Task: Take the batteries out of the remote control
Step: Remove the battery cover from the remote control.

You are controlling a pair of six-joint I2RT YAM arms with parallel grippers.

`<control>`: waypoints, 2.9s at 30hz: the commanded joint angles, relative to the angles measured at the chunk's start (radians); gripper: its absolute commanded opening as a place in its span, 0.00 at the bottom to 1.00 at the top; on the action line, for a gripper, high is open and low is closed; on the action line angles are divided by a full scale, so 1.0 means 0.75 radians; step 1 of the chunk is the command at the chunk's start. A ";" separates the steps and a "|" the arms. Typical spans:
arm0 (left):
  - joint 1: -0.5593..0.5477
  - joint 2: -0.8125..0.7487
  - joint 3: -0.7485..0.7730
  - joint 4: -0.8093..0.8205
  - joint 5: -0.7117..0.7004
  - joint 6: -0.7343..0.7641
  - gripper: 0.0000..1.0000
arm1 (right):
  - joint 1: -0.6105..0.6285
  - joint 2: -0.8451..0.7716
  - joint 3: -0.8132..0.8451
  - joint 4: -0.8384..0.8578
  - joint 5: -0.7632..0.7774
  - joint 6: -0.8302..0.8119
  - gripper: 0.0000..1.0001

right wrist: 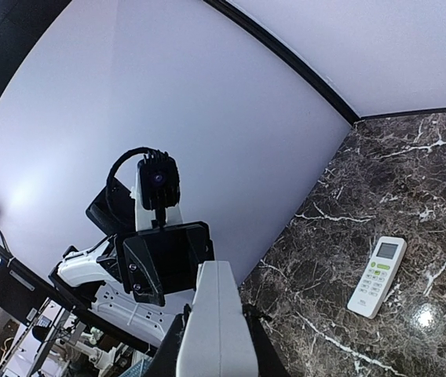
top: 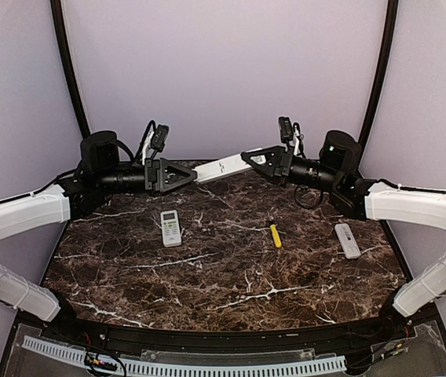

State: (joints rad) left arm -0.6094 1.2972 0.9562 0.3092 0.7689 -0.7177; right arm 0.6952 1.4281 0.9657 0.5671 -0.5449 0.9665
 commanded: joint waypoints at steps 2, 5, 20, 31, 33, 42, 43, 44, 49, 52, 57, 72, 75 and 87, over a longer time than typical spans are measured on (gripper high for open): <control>-0.001 -0.028 -0.020 0.011 0.004 -0.007 0.37 | -0.006 -0.021 -0.003 0.029 0.007 -0.002 0.00; 0.000 -0.021 -0.022 0.009 -0.001 -0.009 0.36 | -0.006 -0.024 -0.001 0.025 0.005 -0.005 0.00; 0.010 0.029 -0.004 0.005 -0.021 -0.043 0.30 | -0.006 -0.010 0.016 0.029 -0.028 -0.002 0.00; 0.016 0.059 0.008 0.008 -0.037 -0.066 0.20 | -0.005 0.004 0.023 0.035 -0.046 0.000 0.00; 0.018 0.063 0.009 0.015 -0.037 -0.072 0.18 | -0.006 0.008 0.022 0.034 -0.047 0.000 0.00; 0.029 0.048 -0.014 0.026 -0.037 -0.088 0.12 | -0.006 -0.002 0.023 0.015 -0.035 -0.012 0.00; 0.030 0.047 -0.014 0.027 -0.036 -0.089 0.12 | -0.005 -0.001 0.022 0.015 -0.036 -0.012 0.00; 0.031 0.047 -0.016 0.029 -0.034 -0.092 0.11 | -0.006 0.003 0.023 0.015 -0.036 -0.012 0.00; 0.033 0.045 -0.018 0.037 -0.029 -0.100 0.08 | -0.006 0.002 0.021 0.015 -0.031 -0.010 0.00; 0.035 0.039 -0.024 0.039 -0.027 -0.098 0.07 | -0.006 -0.004 0.016 0.013 -0.020 -0.010 0.00; 0.040 0.031 -0.043 0.081 -0.011 -0.110 0.03 | -0.006 -0.010 0.011 0.014 -0.009 -0.008 0.00; 0.059 -0.010 -0.088 0.244 0.032 -0.192 0.00 | -0.008 -0.019 -0.003 0.018 0.014 -0.004 0.00; 0.062 -0.019 -0.094 0.294 0.049 -0.210 0.00 | -0.010 -0.024 -0.013 0.013 0.028 -0.006 0.00; 0.069 -0.092 -0.047 0.222 0.081 -0.148 0.00 | -0.018 -0.061 -0.034 -0.015 0.072 -0.015 0.00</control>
State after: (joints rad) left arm -0.5648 1.2900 0.9001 0.5053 0.8070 -0.8726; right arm 0.6903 1.4269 0.9504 0.5213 -0.5163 0.9627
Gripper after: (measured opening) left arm 0.011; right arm 0.169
